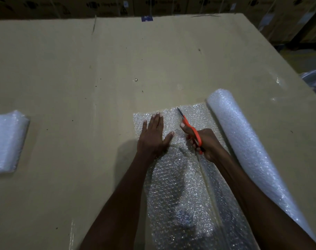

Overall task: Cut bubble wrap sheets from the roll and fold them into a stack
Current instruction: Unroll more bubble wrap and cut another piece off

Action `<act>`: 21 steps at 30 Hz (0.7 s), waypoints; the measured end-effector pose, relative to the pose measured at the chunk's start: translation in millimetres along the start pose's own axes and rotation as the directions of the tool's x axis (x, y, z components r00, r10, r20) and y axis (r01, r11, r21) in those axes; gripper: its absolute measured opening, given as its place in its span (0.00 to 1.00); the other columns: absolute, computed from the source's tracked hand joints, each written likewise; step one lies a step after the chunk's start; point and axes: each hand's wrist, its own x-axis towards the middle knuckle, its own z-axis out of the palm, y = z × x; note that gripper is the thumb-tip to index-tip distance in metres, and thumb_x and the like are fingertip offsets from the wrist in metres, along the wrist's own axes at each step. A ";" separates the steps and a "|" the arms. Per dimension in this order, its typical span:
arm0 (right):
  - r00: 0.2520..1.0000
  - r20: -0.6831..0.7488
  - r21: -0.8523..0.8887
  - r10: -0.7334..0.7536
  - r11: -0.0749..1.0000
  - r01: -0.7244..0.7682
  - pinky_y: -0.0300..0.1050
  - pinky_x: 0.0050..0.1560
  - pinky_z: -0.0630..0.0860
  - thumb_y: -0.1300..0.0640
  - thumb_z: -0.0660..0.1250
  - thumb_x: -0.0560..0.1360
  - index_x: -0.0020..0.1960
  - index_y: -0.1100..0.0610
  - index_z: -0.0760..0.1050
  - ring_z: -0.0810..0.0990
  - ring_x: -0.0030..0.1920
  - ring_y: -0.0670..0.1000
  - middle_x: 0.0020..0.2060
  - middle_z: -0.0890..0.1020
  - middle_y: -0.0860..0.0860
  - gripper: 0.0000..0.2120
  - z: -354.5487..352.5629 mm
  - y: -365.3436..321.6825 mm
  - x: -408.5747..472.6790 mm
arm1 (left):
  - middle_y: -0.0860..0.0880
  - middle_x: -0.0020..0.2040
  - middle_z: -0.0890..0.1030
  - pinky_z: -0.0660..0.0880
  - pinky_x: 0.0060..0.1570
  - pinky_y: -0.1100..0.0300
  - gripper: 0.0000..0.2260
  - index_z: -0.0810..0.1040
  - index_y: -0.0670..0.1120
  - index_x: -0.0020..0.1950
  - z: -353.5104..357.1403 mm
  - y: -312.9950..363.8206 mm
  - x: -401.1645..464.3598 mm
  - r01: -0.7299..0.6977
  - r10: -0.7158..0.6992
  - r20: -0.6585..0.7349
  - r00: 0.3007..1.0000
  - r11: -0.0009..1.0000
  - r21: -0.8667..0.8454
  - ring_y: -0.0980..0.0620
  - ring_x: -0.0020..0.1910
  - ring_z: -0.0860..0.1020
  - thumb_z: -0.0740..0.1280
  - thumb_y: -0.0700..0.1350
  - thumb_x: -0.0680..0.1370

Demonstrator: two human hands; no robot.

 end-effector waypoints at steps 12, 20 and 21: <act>1.000 -0.005 0.012 -0.002 1.000 0.002 0.36 0.18 0.65 0.44 0.79 0.69 0.36 0.64 0.79 0.69 0.19 0.47 0.24 0.76 0.54 0.22 3.2 -1.3 7.9 | 0.46 0.82 0.49 0.43 0.79 0.47 0.38 0.50 0.42 0.82 1.3 0.1 -0.1 -0.003 0.003 -0.020 1.000 1.000 -0.005 0.51 0.81 0.46 0.45 0.66 0.80; 1.000 0.009 0.023 -0.017 1.000 0.017 0.36 0.20 0.67 0.44 0.79 0.69 0.37 0.64 0.80 0.71 0.21 0.48 0.27 0.78 0.55 0.22 5.7 -2.1 13.6 | 0.46 0.82 0.48 0.42 0.79 0.47 0.38 0.50 0.42 0.82 1.1 0.5 -0.7 -0.005 0.005 -0.021 1.000 1.000 -0.002 0.51 0.81 0.46 0.45 0.67 0.80; 1.000 -0.002 0.022 -0.013 1.000 0.013 0.36 0.20 0.66 0.44 0.79 0.69 0.37 0.64 0.80 0.71 0.21 0.47 0.26 0.77 0.55 0.22 6.0 -2.4 14.1 | 0.46 0.82 0.49 0.42 0.79 0.47 0.38 0.51 0.42 0.82 0.8 0.6 -0.7 -0.006 0.006 -0.024 1.000 1.000 -0.002 0.51 0.81 0.46 0.45 0.66 0.80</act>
